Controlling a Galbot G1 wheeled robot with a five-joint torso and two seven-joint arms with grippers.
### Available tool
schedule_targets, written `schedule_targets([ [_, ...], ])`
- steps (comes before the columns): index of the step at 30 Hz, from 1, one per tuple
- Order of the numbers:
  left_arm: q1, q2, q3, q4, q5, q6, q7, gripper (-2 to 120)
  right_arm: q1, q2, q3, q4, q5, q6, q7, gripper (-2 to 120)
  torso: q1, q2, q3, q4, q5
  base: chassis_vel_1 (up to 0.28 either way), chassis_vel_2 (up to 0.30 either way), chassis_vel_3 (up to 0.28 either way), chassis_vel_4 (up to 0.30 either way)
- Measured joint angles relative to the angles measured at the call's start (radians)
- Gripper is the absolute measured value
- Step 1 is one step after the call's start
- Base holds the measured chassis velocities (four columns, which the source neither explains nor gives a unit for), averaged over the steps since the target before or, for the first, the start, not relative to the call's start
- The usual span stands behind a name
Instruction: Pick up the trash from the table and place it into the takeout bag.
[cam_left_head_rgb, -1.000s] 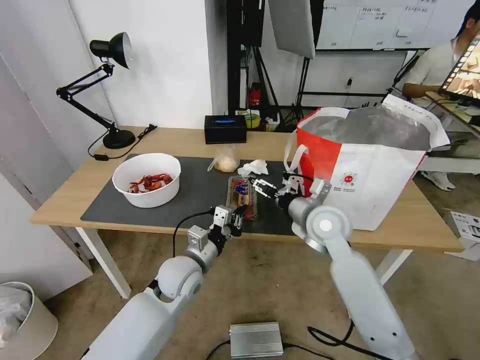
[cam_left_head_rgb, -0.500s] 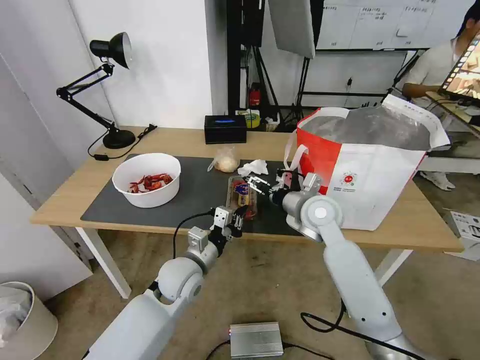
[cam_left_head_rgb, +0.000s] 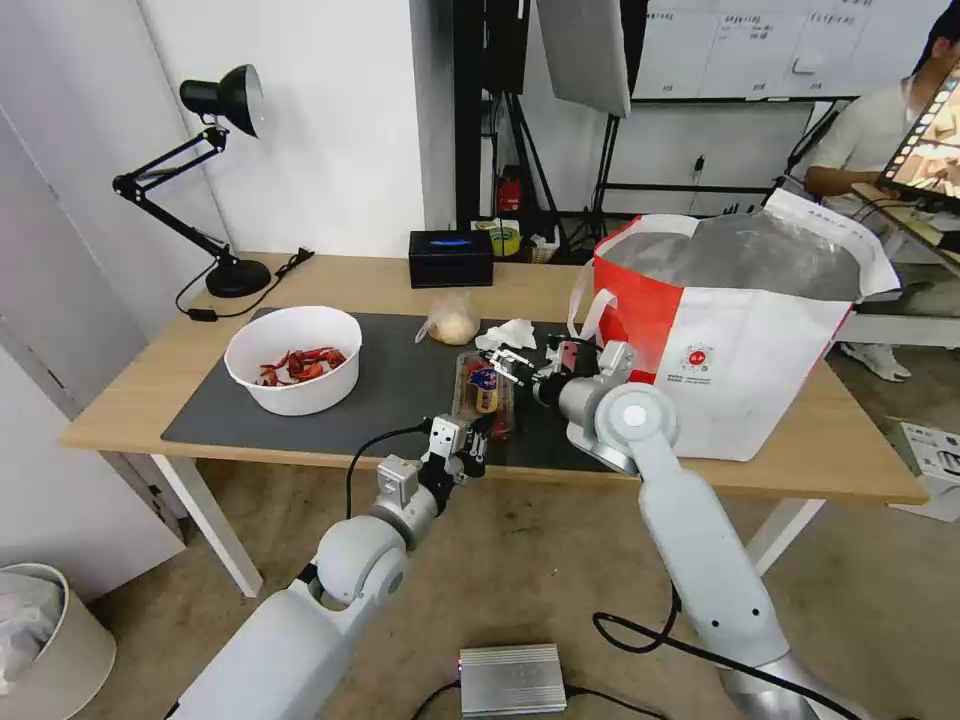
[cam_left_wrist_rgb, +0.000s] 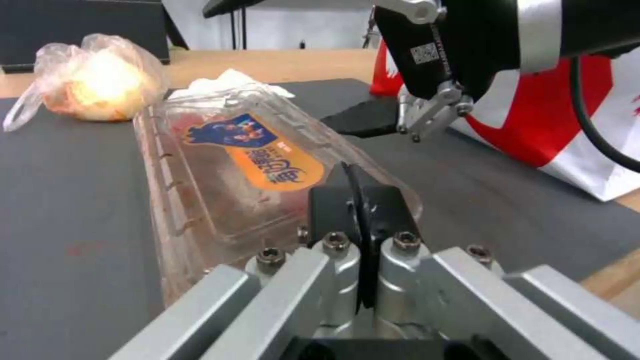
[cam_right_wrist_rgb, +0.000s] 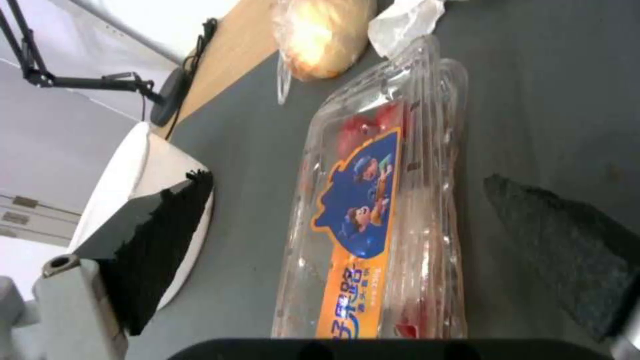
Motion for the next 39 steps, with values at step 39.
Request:
schedule_targets([
  [39, -0.004, 0.001, 0.005, 0.008, 0.003, 0.004, 0.005, 0, 0.07, 0.062, 0.018, -0.14, 0.074, -0.052, 0.006, 100, 0.0, 0.0, 0.0, 0.0, 0.0001, 0.0, 0.0, 0.0, 0.0],
])
